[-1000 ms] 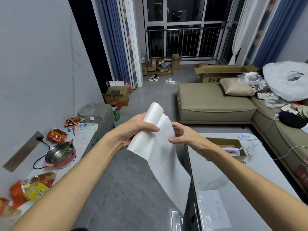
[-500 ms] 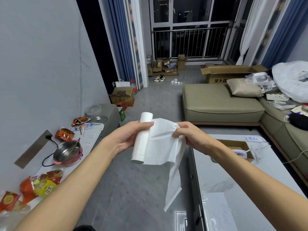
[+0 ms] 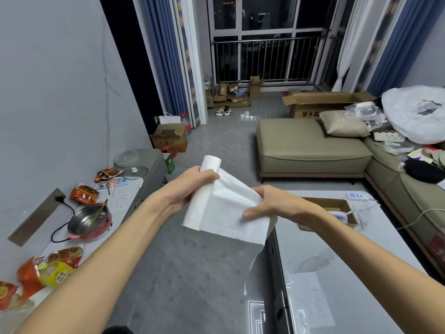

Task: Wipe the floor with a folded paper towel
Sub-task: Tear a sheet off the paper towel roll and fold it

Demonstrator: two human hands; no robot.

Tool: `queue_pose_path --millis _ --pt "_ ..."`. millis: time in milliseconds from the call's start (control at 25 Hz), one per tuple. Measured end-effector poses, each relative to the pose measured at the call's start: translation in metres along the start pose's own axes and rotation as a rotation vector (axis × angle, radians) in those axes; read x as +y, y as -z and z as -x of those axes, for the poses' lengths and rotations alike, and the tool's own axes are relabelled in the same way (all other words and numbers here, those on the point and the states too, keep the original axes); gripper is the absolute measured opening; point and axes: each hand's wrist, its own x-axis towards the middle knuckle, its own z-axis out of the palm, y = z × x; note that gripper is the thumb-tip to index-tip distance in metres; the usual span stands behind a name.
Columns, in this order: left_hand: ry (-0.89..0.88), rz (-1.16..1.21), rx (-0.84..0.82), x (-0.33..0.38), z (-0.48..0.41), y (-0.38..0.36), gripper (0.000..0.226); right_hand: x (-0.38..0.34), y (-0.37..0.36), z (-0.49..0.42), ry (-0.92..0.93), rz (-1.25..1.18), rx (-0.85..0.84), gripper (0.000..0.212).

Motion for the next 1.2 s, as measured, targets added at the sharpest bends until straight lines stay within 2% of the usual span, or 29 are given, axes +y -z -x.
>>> queue_pose_path --millis 120,200,280,440,520,680,760,840,920,1000,1080,1120,1200 --pt "0.065 0.032 -0.171 -0.001 0.0 0.008 0.033 0.003 0.005 0.004 -0.099 0.125 -0.028 0.013" --pt "0.076 0.027 -0.177 -0.003 0.0 0.004 0.034 0.003 0.007 0.005 -0.169 0.184 -0.046 0.011" --pt "0.023 -0.101 -0.049 -0.007 -0.001 -0.008 0.036 0.003 0.005 0.006 -0.21 0.183 -0.07 0.01" --pt "-0.17 -0.612 0.378 -0.018 -0.007 -0.028 0.055 0.0 -0.003 0.004 -0.227 0.132 0.012 0.021" --pt "-0.245 -0.642 0.482 -0.019 -0.011 -0.027 0.055 0.001 -0.009 0.003 -0.184 0.115 0.035 0.025" --pt "-0.351 -0.607 0.517 -0.019 -0.019 -0.023 0.051 0.0 -0.016 -0.002 -0.108 0.114 0.105 0.042" --pt "-0.382 -0.621 0.544 -0.021 -0.021 -0.025 0.049 0.0 -0.015 -0.005 -0.126 0.245 0.105 0.041" --pt "-0.379 -0.679 0.669 -0.02 -0.026 -0.012 0.048 0.008 -0.012 -0.004 -0.185 0.459 0.113 0.04" --pt "-0.31 -0.703 0.761 -0.015 -0.028 0.016 0.049 0.018 -0.004 0.0 -0.235 0.511 0.209 0.044" --pt "-0.219 -0.498 0.646 -0.008 -0.027 0.036 0.05 0.021 0.007 0.003 -0.248 0.337 0.37 0.035" --pt "-0.176 -0.278 0.364 -0.002 -0.025 0.03 0.046 0.016 0.016 0.0 -0.27 0.05 0.483 0.024" --pt "-0.159 -0.241 0.209 -0.001 -0.022 0.021 0.043 0.011 0.017 -0.002 -0.267 -0.051 0.505 0.026" --pt "-0.149 -0.248 -0.059 0.002 -0.018 0.005 0.039 0.004 0.025 -0.005 -0.194 -0.068 0.521 0.031"
